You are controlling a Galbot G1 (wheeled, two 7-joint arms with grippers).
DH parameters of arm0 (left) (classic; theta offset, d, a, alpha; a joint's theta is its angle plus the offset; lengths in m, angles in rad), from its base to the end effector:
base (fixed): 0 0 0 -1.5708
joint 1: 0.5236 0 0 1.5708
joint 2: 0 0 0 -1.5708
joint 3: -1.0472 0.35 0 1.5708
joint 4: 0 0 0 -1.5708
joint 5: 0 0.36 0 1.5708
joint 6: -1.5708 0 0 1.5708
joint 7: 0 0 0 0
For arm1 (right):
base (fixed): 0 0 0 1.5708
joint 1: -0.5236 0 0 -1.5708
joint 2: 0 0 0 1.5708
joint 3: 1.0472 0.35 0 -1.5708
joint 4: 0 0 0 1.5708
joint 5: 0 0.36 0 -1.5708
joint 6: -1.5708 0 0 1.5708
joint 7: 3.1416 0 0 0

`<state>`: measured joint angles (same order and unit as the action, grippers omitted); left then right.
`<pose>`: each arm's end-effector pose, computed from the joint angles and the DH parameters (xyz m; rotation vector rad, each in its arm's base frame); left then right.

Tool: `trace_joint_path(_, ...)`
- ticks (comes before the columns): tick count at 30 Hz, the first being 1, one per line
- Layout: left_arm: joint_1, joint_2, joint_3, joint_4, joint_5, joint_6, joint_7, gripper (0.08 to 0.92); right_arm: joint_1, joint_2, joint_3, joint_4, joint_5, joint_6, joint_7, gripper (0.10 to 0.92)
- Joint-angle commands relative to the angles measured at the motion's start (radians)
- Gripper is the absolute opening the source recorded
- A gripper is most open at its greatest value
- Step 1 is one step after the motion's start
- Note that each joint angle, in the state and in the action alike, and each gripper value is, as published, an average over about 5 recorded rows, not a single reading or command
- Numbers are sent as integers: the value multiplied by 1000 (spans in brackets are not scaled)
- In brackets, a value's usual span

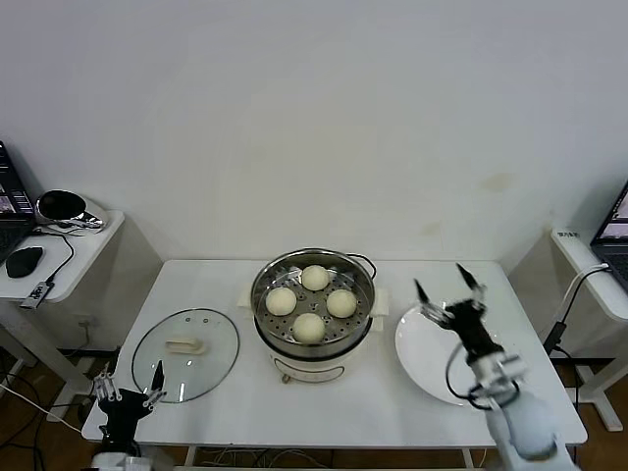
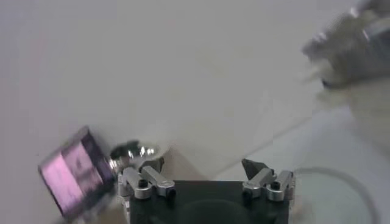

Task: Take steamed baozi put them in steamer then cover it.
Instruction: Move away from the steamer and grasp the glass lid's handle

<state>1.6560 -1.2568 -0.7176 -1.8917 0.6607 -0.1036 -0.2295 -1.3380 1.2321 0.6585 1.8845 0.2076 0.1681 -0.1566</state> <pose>0.1580 0.1357 -0.3595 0.1503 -2.6896 -1.5242 0.2649 -0.1228 -0.2985 -0.2160 2.9201 -0.2549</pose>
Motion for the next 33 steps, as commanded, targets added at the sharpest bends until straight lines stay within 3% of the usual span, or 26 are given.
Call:
trace_joint_path(1,-122,177,13,202,655,-21,84,823,-294,160,322,91,-30,16,115,823)
trace_joint_path(5,-200,204,43,294,684,-25,132,823,-314,173,344,91,-24,34,123,823)
trace_joint_path(10,-298,210,65,383,709,-42,124,823,-326,183,366,88,-12,46,130,823)
trace_joint_path(22,-461,204,143,483,740,-47,115,823,-319,204,368,90,-3,53,134,823)
trace_joint_path(33,-521,182,199,539,736,-52,116,823,-325,211,391,94,1,55,132,823)
